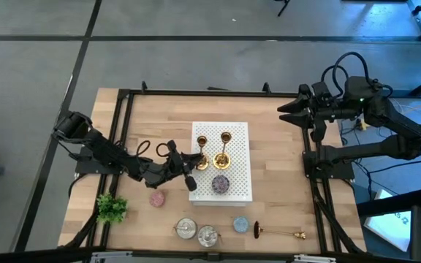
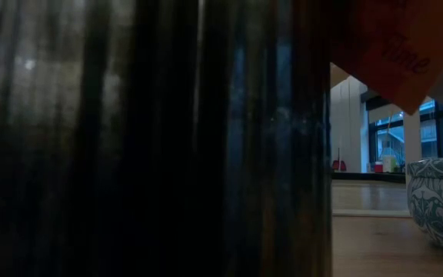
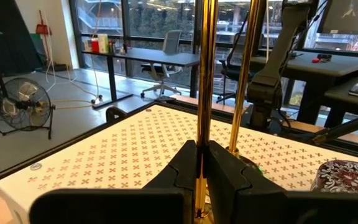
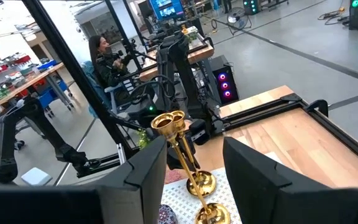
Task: Pick & Place candle stick holders
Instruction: Put the top gold candle holder on the shelf aligned with the other gold candle holder, then put the gold candle holder on the shelf aligned with the other gold candle holders
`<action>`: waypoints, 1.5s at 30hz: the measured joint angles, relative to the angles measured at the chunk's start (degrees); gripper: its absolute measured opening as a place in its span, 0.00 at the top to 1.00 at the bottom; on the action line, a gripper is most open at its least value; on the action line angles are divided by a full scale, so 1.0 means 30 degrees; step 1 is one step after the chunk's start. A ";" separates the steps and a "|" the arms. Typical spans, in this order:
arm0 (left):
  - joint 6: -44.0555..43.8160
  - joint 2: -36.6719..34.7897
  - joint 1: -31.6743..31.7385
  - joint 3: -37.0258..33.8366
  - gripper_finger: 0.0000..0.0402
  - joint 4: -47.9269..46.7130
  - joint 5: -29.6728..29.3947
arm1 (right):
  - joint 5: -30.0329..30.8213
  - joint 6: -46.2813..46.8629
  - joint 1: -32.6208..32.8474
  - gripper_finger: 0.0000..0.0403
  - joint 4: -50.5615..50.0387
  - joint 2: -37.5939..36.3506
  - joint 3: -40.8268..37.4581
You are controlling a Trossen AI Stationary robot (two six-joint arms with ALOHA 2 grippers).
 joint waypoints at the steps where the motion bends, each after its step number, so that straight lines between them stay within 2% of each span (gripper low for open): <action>1: -0.0014 0.0000 0.0053 0.0000 0.97 -0.0006 0.0026 | 0.0000 0.0000 0.0000 0.60 -0.0021 0.0000 0.0000; 8: -0.0580 0.0000 0.0562 0.0000 0.96 -0.0030 0.0754 | 0.0000 0.0000 0.0000 0.60 -0.0554 0.0000 0.0000; 18: -0.0852 0.0000 0.0411 0.0000 0.88 -0.0090 0.0786 | 0.0000 0.0029 0.0001 0.60 -0.0835 0.0000 0.0000; 37: -0.3569 0.0000 0.0206 0.0000 0.86 0.0085 0.0716 | 0.0000 0.0080 0.0007 0.60 -0.0935 0.0000 0.0000; 41: -0.3869 0.0000 -0.0157 0.0188 0.81 0.0085 0.0446 | 0.0000 0.0075 0.0000 0.60 -0.0966 0.0000 0.0000; 45: -0.3861 0.0000 -0.0439 0.0371 0.74 0.0057 -0.0910 | 0.0042 -0.0049 0.0000 0.60 -0.1193 0.0000 0.0000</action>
